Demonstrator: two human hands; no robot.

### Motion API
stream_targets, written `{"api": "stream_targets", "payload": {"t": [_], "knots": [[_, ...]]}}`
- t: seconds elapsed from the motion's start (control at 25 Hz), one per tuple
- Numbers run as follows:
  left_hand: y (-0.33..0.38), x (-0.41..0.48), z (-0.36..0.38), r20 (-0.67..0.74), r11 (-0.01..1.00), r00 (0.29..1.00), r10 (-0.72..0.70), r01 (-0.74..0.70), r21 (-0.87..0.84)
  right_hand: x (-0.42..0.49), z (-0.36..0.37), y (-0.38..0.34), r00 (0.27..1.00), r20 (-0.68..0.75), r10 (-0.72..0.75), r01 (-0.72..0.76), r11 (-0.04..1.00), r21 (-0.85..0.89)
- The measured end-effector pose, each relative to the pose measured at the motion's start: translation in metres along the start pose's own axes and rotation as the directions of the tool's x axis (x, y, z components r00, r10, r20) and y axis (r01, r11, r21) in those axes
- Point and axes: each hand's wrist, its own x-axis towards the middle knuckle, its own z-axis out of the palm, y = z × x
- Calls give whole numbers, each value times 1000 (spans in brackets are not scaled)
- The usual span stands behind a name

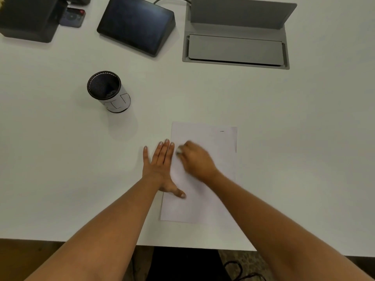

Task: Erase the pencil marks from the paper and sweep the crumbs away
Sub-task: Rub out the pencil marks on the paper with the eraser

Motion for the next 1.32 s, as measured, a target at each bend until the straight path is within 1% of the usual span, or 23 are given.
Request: {"api": "stream_targets", "payload": {"t": [0.04,0.08,0.12,0.16,0.24,0.28,0.36,0.4,0.48,0.56,0.6,0.68,0.8,0.92,0.96,1.0,1.04,1.12,1.16,1.2,1.24,1.28,1.32], "knots": [[0,0,0,-1,1000,1000,-3,3,-16,22,-8,14,990,-68,123,-123,992,5],[0,-1,1,-3,1000,1000,-5,5,-27,43,-20,29,957,-129,261,-260,965,27],[0,-1,1,-5,999,1000,-4,4,-34,58,-32,43,918,-151,367,-363,930,56],[-1,-2,1,-7,999,1000,1,-1,-43,64,-41,50,894,-161,419,-410,908,86],[-2,-4,1,-16,997,1000,16,-17,-78,45,-52,44,878,-208,430,-397,899,185],[-2,-5,0,-24,994,999,28,-30,-103,24,-57,35,852,-252,459,-391,878,277],[-3,-11,-3,-55,985,996,69,-77,-152,-28,-62,19,756,-316,574,-393,783,482],[-1,-14,-3,-92,979,992,90,-105,-172,-52,-64,14,719,-307,623,-393,730,560],[3,-23,1,-148,965,978,146,-174,-198,-89,-64,7,677,-270,684,-417,660,625],[8,-32,12,-138,954,963,232,-253,-162,-114,-57,-1,656,-263,708,-449,646,617],[10,-35,20,-110,951,958,266,-280,-135,-122,-50,-6,669,-272,692,-453,670,588],[11,-37,35,-43,954,960,277,-280,-109,-133,-30,-20,748,-267,608,-426,748,510],[13,-34,47,-67,971,976,208,-214,-106,-148,3,-48,876,-109,471,-394,826,403],[16,-34,46,-87,979,980,177,-184,-85,-157,19,-58,934,35,354,-347,885,311],[16,-33,46,-78,980,982,175,-181,-86,-155,16,-49,940,31,339,-333,899,284],[17,-33,46,-73,980,982,175,-181,-85,-149,7,-33,927,-5,375,-361,895,263],[17,-32,46,-75,980,982,173,-179,-82,-141,-5,-13,893,-67,445,-419,877,234],[18,-32,46,-79,982,984,161,-168,-86,-126,-31,28,781,-187,596,-565,802,196],[19,-32,46,-75,982,985,158,-165,-90,-123,-38,37,740,-220,635,-603,772,202],[19,-33,46,-72,982,985,157,-164,-94,-121,-38,32,727,-241,643,-614,766,192],[20,-33,47,-71,982,985,155,-161,-98,-122,-31,17,745,-221,630,-603,777,181],[20,-32,47,-68,982,986,149,-156,-103,-128,-18,-8,787,-151,599,-575,799,176],[20,-33,46,-65,983,988,144,-150,-106,-138,-4,-35,834,-37,551,-537,825,177]]}}
